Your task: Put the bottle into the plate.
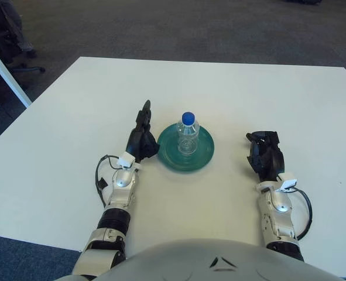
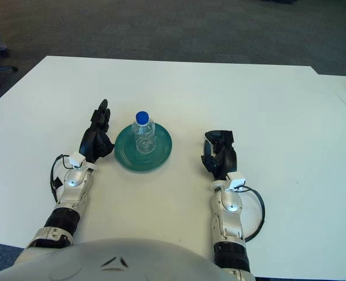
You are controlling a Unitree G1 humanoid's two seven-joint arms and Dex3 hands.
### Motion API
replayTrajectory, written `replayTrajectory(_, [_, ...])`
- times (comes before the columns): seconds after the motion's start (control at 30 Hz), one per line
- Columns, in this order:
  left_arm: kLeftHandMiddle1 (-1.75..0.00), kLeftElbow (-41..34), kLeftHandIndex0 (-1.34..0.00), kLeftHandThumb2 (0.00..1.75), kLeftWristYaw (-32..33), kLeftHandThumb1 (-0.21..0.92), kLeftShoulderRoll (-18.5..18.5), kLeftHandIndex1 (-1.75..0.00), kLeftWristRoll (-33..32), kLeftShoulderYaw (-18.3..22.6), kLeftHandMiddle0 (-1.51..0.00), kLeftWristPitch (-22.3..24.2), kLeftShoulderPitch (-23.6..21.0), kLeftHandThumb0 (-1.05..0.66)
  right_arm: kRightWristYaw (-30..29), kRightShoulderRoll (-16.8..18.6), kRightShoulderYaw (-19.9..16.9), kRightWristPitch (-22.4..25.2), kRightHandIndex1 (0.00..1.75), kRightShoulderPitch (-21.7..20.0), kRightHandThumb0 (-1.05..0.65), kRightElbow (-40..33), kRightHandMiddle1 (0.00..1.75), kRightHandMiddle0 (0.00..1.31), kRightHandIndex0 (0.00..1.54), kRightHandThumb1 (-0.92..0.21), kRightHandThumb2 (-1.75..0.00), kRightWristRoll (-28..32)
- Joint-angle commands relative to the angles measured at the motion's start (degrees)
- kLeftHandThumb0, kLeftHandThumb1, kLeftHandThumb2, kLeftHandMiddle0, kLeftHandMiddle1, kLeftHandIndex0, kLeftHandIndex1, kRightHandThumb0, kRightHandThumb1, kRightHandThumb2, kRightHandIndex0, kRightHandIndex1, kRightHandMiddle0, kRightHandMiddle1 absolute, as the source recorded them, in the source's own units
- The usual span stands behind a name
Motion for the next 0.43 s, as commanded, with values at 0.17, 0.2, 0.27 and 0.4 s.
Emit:
replayTrajectory(0.17, [0.0,5.1,0.0,1.19,0.2,0.92,-0.8,-0.26,-0.9,0.2,-0.04,-5.0,4.3,-0.99,-0.5,-1.7,-2.5,1.7,0.98,-1.0,-0.35,4.9,1.75,0.19,0.52,-0.92,-0.53,0.9])
replayTrajectory(0.2, [0.0,5.1,0.0,1.19,0.2,0.92,-0.8,-0.26,-0.9,0.1,-0.04,-5.1,4.4,-0.99,-0.5,-1.7,-2.7,1.5,0.98,-1.1,-0.35,5.1,1.75,0.19,0.53,-0.92,-0.53,0.9])
replayTrajectory(0.27, [0.0,5.3,0.0,1.19,0.5,0.92,-0.9,-0.25,-0.7,0.0,-0.03,-5.7,4.5,-0.99,-0.7,-1.8,-3.0,1.2,0.98,-1.5,-0.35,5.4,1.75,0.19,0.53,-0.92,-0.53,0.8])
replayTrajectory(0.4, [0.0,4.4,0.0,1.19,1.2,0.92,-1.4,-0.24,-0.5,-0.1,-0.03,-4.5,5.3,-0.99,-0.9,-1.7,-3.4,1.2,0.99,-1.7,-0.35,5.5,1.75,0.19,0.54,-0.92,-0.53,0.9])
